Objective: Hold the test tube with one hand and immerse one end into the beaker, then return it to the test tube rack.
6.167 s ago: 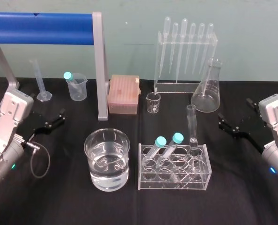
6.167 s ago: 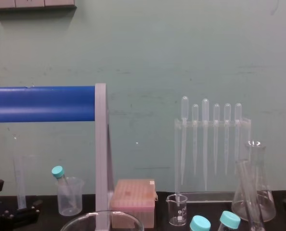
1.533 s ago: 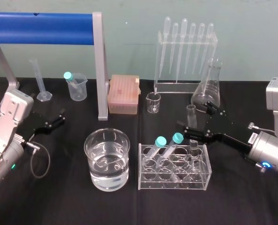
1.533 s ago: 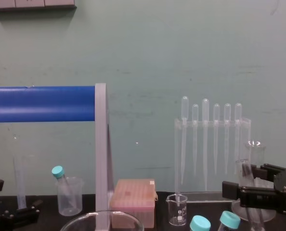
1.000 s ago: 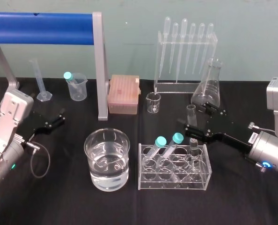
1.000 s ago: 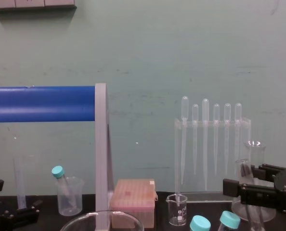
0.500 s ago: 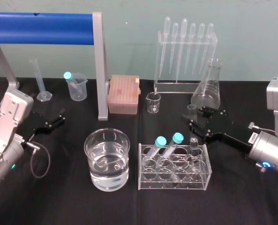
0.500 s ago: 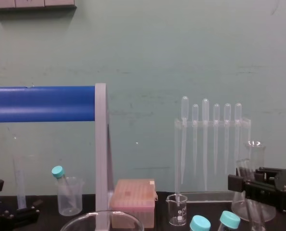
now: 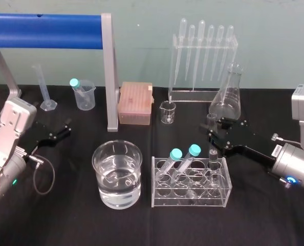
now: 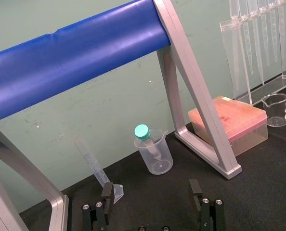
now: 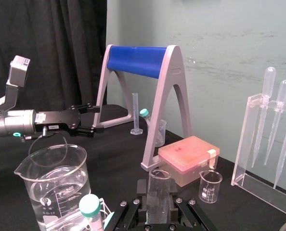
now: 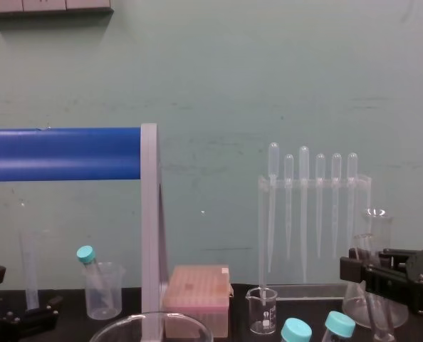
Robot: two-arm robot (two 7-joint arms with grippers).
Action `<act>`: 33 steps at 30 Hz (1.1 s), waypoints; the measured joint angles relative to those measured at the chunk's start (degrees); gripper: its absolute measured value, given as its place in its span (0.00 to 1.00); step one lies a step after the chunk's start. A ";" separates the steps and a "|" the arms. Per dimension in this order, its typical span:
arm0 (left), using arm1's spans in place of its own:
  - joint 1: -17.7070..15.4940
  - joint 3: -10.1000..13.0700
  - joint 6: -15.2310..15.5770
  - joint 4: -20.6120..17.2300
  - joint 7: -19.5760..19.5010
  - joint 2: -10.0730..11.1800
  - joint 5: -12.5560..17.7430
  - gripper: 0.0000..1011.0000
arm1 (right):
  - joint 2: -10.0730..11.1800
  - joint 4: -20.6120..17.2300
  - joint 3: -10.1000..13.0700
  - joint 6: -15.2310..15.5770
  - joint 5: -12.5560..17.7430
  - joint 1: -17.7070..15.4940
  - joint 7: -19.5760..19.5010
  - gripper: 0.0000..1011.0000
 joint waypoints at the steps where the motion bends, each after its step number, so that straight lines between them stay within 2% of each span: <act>1: 0.00 0.00 0.00 0.00 0.00 0.00 0.00 0.99 | 0.00 0.00 0.00 0.00 0.00 0.00 0.00 0.24; 6: 0.00 0.00 0.00 0.00 0.00 0.00 0.00 0.99 | 0.01 0.01 0.00 0.11 0.14 0.01 0.07 0.24; 10: 0.00 0.00 0.00 0.00 0.00 0.00 0.00 0.99 | 0.08 -0.10 0.29 0.78 1.66 0.13 0.91 0.24; 17: 0.00 0.00 0.00 0.00 0.00 0.00 0.00 0.99 | 0.62 -1.54 1.59 2.18 6.25 0.19 2.40 0.24; 23: 0.00 0.00 0.00 0.00 0.00 0.00 0.00 0.99 | 1.11 -2.69 2.31 2.34 8.77 0.20 2.90 0.24; 29: 0.00 0.00 0.00 0.00 0.00 0.00 0.00 0.99 | 1.33 -3.57 3.35 -0.15 10.38 0.91 3.43 0.24; 33: 0.00 0.00 0.00 0.00 0.00 0.00 0.00 0.99 | 0.27 -2.66 3.92 -2.56 10.76 1.73 3.47 0.24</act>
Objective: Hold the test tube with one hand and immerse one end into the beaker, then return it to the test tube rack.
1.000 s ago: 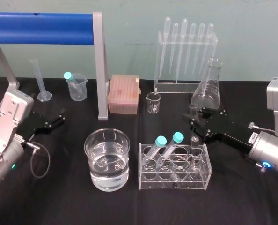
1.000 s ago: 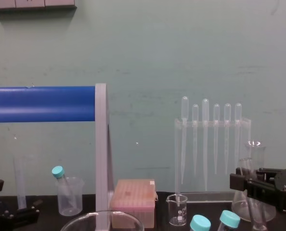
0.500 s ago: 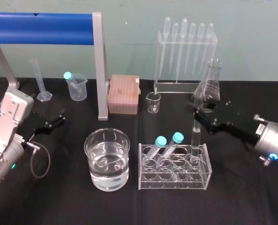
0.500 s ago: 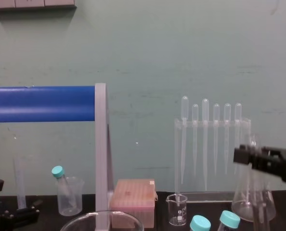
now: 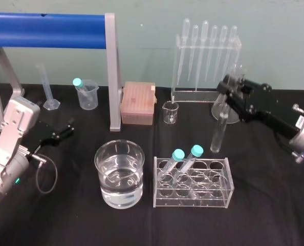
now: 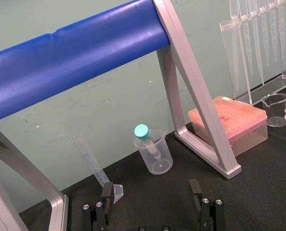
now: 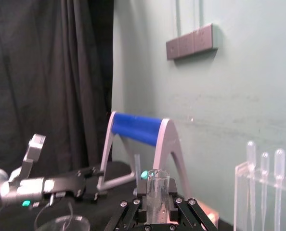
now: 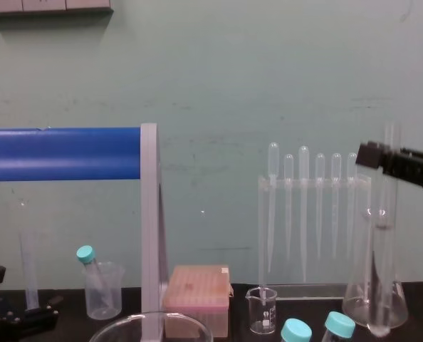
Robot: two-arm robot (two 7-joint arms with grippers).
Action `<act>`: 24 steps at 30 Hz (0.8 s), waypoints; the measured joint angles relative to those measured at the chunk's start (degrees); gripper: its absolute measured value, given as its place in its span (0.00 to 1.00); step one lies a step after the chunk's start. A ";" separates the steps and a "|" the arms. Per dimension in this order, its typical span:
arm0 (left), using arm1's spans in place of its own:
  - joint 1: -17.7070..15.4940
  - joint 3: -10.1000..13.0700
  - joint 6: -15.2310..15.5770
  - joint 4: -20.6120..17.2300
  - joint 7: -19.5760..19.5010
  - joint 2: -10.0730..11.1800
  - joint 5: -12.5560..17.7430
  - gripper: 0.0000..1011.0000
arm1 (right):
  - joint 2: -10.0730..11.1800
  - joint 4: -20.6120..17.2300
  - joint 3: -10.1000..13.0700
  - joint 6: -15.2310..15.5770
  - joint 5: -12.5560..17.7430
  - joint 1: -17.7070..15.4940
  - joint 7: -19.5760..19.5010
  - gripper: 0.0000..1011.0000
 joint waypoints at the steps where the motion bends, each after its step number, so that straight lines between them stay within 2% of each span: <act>1: 0.00 0.00 0.00 0.00 0.00 0.00 0.00 0.99 | -0.29 0.28 0.08 -0.36 0.14 0.17 0.00 0.24; 9: 0.00 0.00 0.00 0.00 0.00 0.00 0.00 0.99 | -2.95 4.25 -0.38 -2.91 0.45 1.76 0.75 0.24; 16: 0.00 0.00 0.00 0.00 0.00 0.00 0.00 0.99 | -3.53 5.62 -0.98 -4.70 -2.49 2.06 -0.11 0.24; 24: 0.00 0.00 0.00 0.00 0.00 0.00 0.00 0.99 | -3.56 5.66 -0.98 -4.66 -2.24 2.11 -0.08 0.24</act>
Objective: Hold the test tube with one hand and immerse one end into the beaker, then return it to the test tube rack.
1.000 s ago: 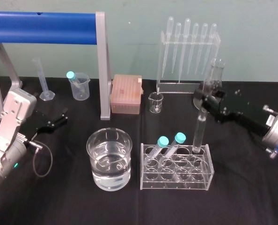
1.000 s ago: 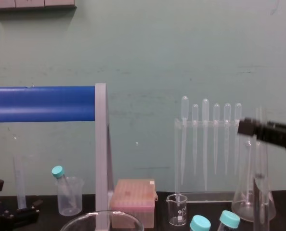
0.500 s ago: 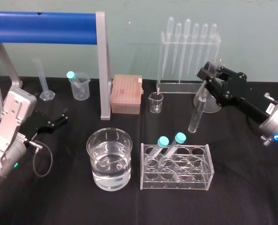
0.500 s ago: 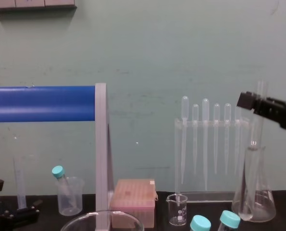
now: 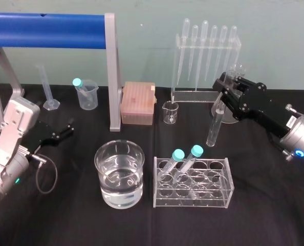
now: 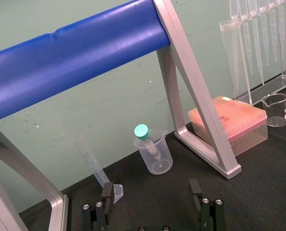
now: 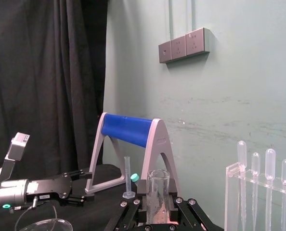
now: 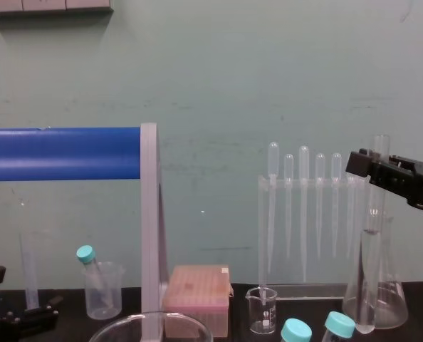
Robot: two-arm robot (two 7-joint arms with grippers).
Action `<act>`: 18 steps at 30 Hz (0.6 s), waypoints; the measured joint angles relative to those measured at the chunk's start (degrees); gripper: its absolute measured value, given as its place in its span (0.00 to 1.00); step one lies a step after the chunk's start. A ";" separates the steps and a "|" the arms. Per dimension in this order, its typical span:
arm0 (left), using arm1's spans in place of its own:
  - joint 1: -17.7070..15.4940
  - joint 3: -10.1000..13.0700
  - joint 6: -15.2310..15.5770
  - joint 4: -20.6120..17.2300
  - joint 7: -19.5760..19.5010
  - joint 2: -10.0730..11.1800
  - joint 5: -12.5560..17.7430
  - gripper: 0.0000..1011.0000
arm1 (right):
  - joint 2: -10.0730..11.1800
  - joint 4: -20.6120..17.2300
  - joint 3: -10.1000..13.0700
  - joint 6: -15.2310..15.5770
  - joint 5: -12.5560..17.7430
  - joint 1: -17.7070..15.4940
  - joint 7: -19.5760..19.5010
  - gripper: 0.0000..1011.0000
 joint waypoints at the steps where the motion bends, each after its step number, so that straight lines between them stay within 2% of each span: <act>1: 0.00 0.00 0.00 0.00 0.00 0.00 0.00 0.99 | 0.00 0.00 0.00 0.00 0.00 0.00 0.00 0.24; 18: 0.00 0.00 0.00 0.00 0.00 0.00 0.00 0.99 | -0.04 0.03 0.01 0.24 0.35 0.06 0.14 0.24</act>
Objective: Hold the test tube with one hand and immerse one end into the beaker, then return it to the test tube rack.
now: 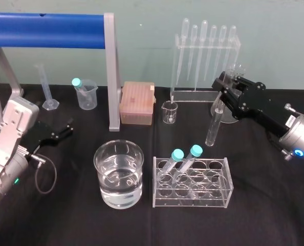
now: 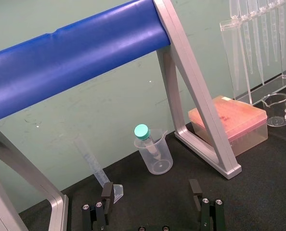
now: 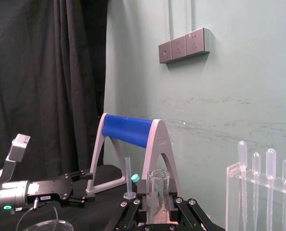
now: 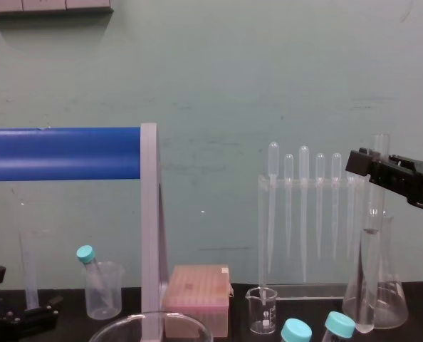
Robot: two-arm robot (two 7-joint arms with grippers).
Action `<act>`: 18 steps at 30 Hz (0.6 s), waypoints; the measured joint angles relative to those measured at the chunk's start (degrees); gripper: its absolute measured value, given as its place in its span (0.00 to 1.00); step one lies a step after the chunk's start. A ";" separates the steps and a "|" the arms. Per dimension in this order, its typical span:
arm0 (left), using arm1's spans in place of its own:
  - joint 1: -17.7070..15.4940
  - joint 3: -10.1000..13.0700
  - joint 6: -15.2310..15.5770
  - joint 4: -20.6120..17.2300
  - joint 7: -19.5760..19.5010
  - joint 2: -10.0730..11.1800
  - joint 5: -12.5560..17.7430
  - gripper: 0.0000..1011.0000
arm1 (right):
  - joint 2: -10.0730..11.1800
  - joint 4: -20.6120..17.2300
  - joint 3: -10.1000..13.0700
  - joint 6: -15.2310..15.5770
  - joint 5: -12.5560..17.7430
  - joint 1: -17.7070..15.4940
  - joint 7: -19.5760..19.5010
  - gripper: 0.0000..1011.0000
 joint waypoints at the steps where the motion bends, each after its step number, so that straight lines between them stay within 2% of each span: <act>1: 0.00 0.00 0.00 0.00 0.00 0.00 0.00 0.99 | 0.00 0.00 0.00 0.00 0.00 0.00 0.00 0.24; 18: 0.00 0.00 0.00 0.00 0.00 0.00 0.00 0.99 | 0.00 0.00 0.00 0.05 0.10 0.00 0.07 0.24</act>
